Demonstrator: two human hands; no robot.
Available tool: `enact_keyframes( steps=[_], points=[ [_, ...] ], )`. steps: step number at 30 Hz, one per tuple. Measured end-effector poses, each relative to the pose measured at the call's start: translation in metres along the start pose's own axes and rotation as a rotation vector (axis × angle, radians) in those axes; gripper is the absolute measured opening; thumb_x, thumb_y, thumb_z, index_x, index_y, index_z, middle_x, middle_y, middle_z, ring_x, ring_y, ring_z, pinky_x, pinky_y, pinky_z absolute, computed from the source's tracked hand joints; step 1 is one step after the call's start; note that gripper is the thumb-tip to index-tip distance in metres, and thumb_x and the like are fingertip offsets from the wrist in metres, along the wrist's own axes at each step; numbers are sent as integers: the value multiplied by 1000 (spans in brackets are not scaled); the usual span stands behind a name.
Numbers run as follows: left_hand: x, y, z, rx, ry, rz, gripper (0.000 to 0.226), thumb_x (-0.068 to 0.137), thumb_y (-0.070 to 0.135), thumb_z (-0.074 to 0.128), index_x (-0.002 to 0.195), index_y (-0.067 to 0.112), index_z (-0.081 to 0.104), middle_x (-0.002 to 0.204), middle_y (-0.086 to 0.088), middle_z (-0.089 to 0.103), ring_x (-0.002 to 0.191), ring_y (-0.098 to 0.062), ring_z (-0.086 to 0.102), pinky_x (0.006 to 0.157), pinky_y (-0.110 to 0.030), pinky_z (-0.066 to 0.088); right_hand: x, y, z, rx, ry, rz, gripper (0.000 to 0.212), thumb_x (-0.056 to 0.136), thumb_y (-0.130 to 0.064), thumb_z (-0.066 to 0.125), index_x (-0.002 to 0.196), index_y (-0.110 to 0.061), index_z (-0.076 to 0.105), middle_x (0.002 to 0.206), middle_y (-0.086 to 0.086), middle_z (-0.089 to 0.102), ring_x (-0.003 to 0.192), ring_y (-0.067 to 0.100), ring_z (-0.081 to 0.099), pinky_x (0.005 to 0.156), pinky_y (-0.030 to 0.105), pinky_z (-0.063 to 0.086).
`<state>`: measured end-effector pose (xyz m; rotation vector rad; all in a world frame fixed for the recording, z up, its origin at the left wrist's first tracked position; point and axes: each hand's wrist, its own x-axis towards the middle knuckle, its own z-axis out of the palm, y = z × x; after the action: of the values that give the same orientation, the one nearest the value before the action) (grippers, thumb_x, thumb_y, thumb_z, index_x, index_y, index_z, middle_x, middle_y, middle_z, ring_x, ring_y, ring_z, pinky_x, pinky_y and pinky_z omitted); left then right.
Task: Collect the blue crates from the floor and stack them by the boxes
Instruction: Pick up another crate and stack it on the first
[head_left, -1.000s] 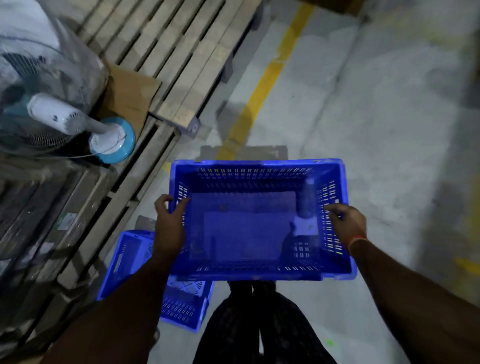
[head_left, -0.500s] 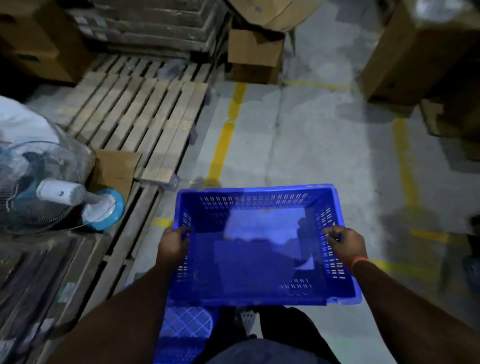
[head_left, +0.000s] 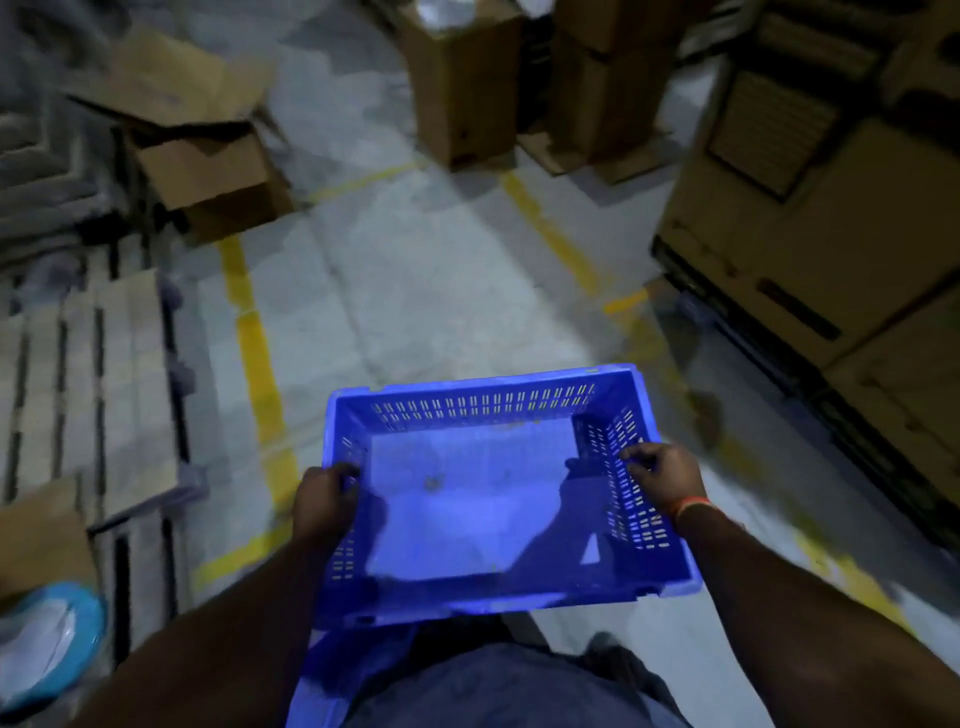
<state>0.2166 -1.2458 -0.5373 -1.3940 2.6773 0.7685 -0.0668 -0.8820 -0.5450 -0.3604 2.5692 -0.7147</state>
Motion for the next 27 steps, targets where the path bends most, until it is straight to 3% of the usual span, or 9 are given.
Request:
enact_keyframes(
  steps=[8,16,27],
  points=[
    [-75,137,78,87,-88,269,24,85,10,66,106,17,75,95,-23,65,86,-41,64,82,-41,51,-147,183,-61,155,199,259,23,82,-11,68,100,-20,77,102,7,75,97,25,68,89,27,47],
    [-214,289,180,160,-179,580,21,82,10,71,101,17,77,82,-20,71,81,-39,68,76,-40,53,-328,364,-122,317,400,511,21,81,-7,68,96,-18,78,92,7,76,88,22,69,77,20,43],
    [-404,489,313,292,-420,1010,22,85,14,67,102,25,76,85,-11,73,79,-34,68,68,-35,49,-541,524,-143,493,699,912,19,78,-8,68,91,-19,77,82,8,73,80,23,67,81,29,50]
  ],
)
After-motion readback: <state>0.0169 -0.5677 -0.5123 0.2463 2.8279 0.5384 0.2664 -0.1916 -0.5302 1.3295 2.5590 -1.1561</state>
